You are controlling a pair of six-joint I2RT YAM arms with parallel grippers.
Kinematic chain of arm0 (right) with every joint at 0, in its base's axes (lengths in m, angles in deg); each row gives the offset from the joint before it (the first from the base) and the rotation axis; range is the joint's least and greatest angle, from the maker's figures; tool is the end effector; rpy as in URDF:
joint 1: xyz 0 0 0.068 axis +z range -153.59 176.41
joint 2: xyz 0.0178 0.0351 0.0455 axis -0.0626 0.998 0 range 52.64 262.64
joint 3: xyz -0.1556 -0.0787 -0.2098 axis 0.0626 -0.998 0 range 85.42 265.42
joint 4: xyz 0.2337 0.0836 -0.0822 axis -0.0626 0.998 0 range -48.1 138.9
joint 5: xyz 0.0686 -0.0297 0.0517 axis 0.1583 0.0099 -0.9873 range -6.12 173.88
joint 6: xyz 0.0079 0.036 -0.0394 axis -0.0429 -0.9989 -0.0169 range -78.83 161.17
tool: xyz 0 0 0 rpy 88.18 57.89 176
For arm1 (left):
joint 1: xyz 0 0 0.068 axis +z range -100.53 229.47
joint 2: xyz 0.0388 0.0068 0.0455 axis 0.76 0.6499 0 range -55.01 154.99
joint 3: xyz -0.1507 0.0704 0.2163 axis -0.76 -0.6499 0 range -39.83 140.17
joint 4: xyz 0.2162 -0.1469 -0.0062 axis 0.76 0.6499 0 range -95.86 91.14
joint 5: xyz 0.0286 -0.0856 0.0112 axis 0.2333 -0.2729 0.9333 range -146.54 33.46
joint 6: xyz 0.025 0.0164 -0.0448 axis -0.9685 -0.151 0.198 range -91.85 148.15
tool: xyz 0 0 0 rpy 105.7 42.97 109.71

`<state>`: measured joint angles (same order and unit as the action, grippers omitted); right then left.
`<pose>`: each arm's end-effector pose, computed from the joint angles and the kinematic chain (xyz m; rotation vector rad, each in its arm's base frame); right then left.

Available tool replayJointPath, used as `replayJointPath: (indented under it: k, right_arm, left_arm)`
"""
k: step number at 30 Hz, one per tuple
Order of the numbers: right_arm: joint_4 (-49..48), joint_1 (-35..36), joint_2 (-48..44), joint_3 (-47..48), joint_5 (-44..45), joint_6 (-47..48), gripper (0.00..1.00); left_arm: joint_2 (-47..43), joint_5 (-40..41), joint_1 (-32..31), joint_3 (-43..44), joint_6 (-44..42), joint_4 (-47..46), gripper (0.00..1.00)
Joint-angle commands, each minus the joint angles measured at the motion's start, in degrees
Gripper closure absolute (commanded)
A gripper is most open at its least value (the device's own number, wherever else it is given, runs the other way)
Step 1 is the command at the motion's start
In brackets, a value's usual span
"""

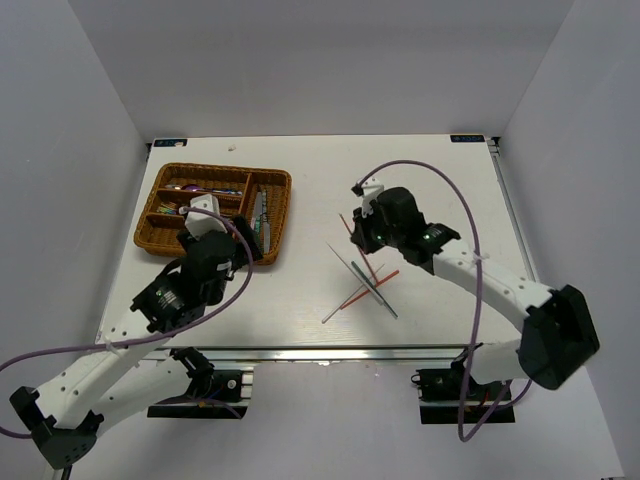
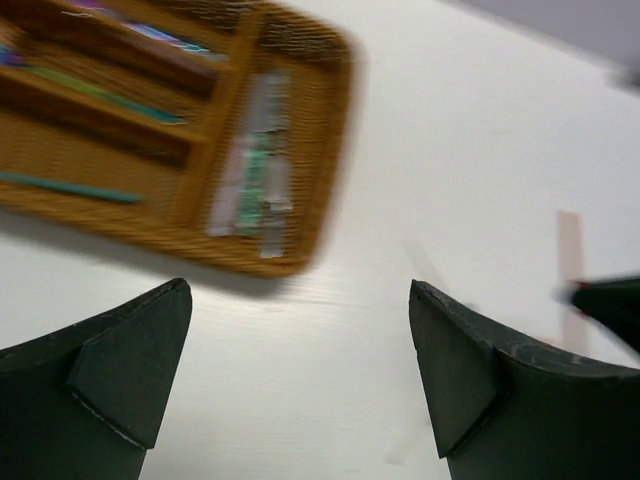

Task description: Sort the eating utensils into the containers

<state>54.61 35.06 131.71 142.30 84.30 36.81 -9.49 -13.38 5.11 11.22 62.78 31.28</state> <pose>0.2417 0.1930 0.2730 -0.6475 2.1135 0.4152 0.1302 -0.0932 0.3329 -0.2597 1.9472 -0.0962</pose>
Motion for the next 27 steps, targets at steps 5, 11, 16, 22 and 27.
replayJointPath:
  k: [5,11,16,22,27]
  right_arm:
    - [-19.7,2.1,-4.1,0.2,-27.1,-13.3,1.0]
    - [-20.9,5.9,-4.2,2.2,-27.3,-15.7,1.0]
    - [-19.7,8.7,-4.2,3.3,-26.1,-16.0,1.0]
    - [-19.2,9.4,-4.0,4.6,-25.1,-15.9,1.0]
    - [-19.5,10.1,-3.8,4.4,-22.3,-15.4,1.0]
  left_arm:
    - [-2.7,-30.1,-0.2,-8.7,13.3,-34.0,0.02]
    - [2.6,-32.3,-0.1,-8.3,15.4,-39.3,0.02]
    - [4.6,-32.3,-0.1,-9.1,15.3,-40.0,0.15]
    - [5.9,-32.1,-0.1,-9.8,15.8,-39.3,0.46]
    - [7.2,-31.3,-0.1,-8.0,15.6,-37.6,1.0]
